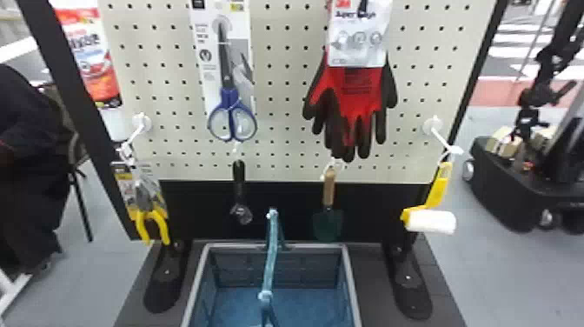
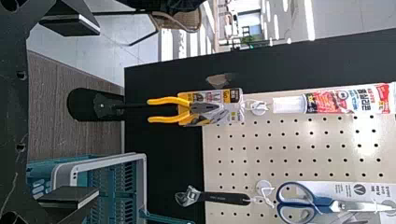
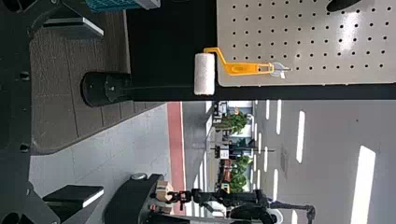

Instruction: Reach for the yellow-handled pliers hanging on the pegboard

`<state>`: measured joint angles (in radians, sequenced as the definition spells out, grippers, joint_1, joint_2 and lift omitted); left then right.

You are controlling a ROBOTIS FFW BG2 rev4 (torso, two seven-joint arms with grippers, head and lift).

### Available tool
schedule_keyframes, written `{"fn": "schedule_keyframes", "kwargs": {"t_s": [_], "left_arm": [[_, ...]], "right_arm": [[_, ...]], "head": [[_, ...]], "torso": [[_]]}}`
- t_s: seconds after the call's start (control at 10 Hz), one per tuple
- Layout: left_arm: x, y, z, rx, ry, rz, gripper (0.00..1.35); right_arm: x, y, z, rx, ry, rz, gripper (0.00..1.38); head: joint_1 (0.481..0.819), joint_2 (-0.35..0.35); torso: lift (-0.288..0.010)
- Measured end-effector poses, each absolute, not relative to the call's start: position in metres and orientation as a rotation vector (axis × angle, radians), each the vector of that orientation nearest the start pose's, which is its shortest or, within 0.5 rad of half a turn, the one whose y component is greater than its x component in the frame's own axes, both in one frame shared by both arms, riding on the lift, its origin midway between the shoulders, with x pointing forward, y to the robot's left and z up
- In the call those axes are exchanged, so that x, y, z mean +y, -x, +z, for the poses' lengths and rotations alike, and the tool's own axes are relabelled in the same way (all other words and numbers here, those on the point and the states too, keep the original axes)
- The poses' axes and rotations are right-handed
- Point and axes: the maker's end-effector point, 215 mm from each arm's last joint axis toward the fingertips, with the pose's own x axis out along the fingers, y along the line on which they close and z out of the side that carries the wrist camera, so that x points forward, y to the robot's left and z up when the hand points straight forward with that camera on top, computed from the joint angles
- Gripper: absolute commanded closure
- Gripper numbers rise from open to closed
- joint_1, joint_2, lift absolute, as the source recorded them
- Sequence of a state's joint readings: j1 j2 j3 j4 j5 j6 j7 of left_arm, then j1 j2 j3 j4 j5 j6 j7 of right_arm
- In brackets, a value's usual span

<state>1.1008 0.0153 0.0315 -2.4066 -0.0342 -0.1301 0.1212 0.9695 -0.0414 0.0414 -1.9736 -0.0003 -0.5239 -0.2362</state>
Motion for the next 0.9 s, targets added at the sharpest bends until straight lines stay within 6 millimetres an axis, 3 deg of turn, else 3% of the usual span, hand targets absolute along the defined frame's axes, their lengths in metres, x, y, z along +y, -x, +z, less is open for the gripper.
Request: {"fn": "schedule_keyframes", "kwargs": {"t_s": [0.4,0.9], "left_arm": [[0.282,-0.29,-0.31,0.112,-0.102,0.129,0.1],[0.298,-0.34,-0.29,0.097,-0.212,-0.017,0.1]], "right_arm": [[-0.259,-0.265,-0.389,0.049,-0.005,-0.179,0.12],[-0.258,-0.264,-0.39,0.052,-0.004,-0.178,0.12]], "head": [[0.549,0.0],[0.549,0.0]], "torso": [[-0.1],[-0.1]]}}
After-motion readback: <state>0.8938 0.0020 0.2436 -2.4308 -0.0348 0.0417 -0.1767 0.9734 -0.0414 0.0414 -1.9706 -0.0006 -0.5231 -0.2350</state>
